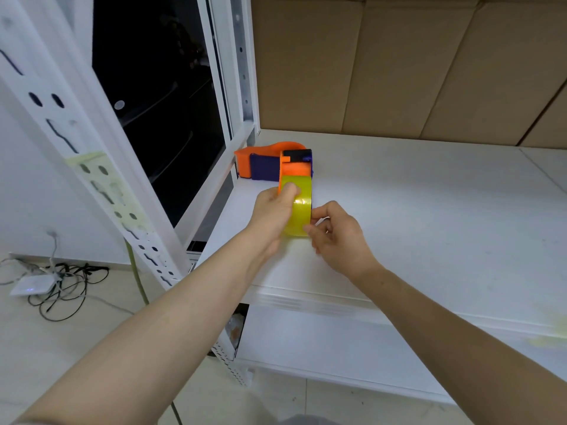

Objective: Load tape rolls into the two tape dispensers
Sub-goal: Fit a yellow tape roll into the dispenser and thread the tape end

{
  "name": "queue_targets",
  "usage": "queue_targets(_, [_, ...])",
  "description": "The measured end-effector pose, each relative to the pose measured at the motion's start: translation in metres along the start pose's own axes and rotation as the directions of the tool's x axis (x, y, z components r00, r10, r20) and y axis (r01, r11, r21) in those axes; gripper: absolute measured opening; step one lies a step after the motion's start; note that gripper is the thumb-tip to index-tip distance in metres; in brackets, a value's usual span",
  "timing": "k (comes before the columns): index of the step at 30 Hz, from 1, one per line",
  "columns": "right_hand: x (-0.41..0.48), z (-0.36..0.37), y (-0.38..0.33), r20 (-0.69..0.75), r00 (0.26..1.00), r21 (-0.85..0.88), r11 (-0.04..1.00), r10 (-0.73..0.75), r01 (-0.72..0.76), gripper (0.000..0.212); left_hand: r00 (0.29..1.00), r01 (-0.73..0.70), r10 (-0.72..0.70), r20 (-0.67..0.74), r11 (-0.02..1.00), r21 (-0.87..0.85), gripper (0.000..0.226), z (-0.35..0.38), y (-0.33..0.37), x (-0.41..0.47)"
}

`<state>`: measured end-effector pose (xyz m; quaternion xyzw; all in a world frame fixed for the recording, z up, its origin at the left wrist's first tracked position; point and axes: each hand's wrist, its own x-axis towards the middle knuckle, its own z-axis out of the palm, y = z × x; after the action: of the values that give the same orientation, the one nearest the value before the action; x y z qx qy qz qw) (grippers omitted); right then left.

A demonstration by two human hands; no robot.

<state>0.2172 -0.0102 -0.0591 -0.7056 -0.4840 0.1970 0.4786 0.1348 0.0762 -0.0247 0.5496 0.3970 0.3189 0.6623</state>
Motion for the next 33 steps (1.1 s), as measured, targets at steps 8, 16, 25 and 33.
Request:
queue_targets(8, [0.014,-0.011,-0.015,0.007,0.962,0.476,0.845,0.274,-0.244,0.010,0.985,-0.075,0.070,0.159,0.997,0.030,0.014,-0.010,-0.007,-0.007])
queue_targets(16, [0.009,-0.002,-0.006,-0.103,0.986,0.005,0.991,-0.130,0.131,0.027,0.992,-0.086,0.088,0.092,0.996,-0.031,0.022,-0.010,-0.008,-0.009])
queue_targets(25, [-0.002,0.003,-0.003,-0.107,0.975,-0.117,0.976,-0.197,0.185,0.032,0.999,-0.038,0.038,0.026,0.999,0.019,0.018,-0.006,-0.003,-0.007])
queue_targets(33, [-0.004,0.004,-0.002,-0.116,0.989,0.053,0.994,-0.094,0.101,0.024,0.999,0.051,-0.051,0.000,0.998,0.019,0.017,-0.005,0.000,-0.005])
